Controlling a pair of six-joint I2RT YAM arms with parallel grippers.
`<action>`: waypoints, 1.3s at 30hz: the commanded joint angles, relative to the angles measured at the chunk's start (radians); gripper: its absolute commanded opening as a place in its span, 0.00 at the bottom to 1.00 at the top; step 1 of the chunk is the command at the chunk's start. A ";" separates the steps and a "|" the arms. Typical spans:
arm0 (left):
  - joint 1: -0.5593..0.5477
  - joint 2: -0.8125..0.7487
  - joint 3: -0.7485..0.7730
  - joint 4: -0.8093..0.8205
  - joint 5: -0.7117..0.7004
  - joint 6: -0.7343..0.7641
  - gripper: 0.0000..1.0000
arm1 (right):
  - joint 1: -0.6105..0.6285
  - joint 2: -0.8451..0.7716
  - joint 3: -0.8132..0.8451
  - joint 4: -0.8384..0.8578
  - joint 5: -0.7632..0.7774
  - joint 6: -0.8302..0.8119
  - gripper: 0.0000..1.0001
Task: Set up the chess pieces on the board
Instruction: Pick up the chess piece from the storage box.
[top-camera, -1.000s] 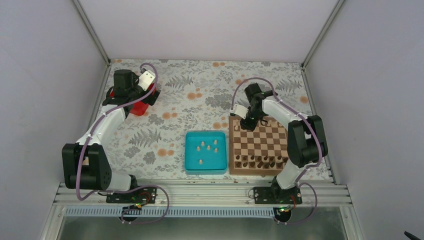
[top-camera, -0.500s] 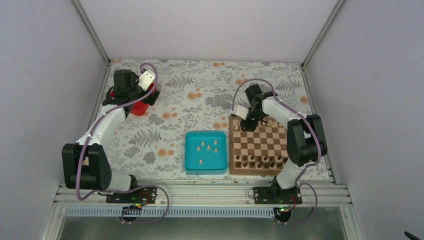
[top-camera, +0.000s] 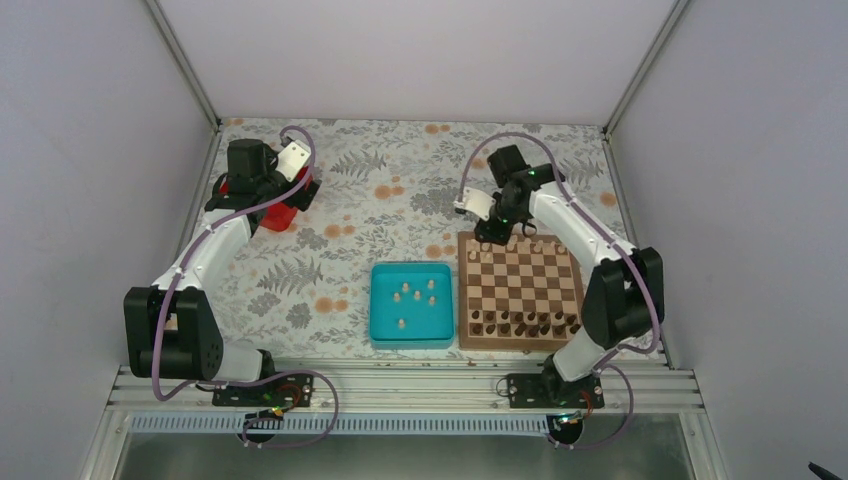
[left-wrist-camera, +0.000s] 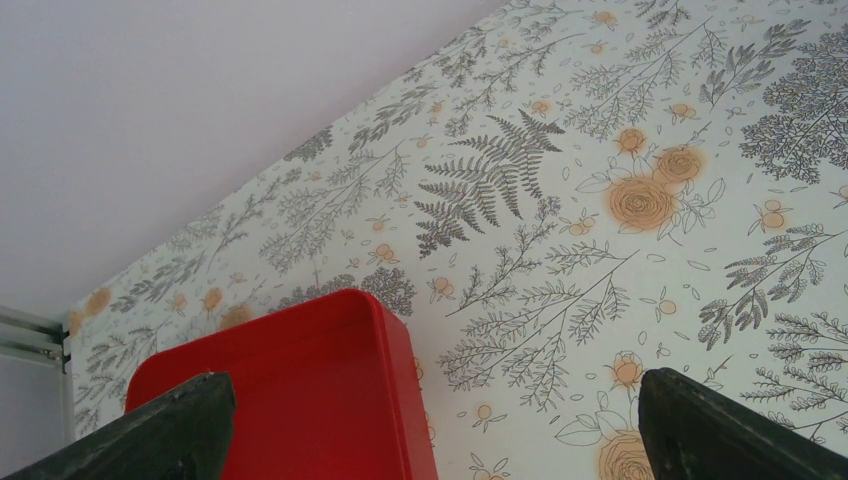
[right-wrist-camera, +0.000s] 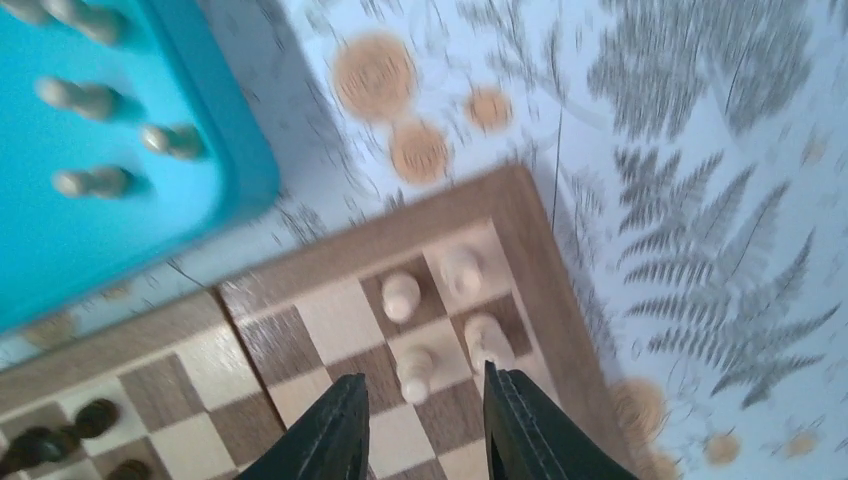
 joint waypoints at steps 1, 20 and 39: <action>-0.004 -0.015 0.014 0.006 0.014 -0.010 1.00 | 0.111 -0.029 0.088 -0.095 -0.027 0.028 0.33; -0.002 -0.032 0.004 0.010 0.005 -0.011 1.00 | 0.535 0.234 0.148 -0.028 0.016 0.066 0.34; -0.003 -0.022 -0.003 0.018 0.008 -0.008 1.00 | 0.551 0.314 0.068 0.044 0.071 0.068 0.35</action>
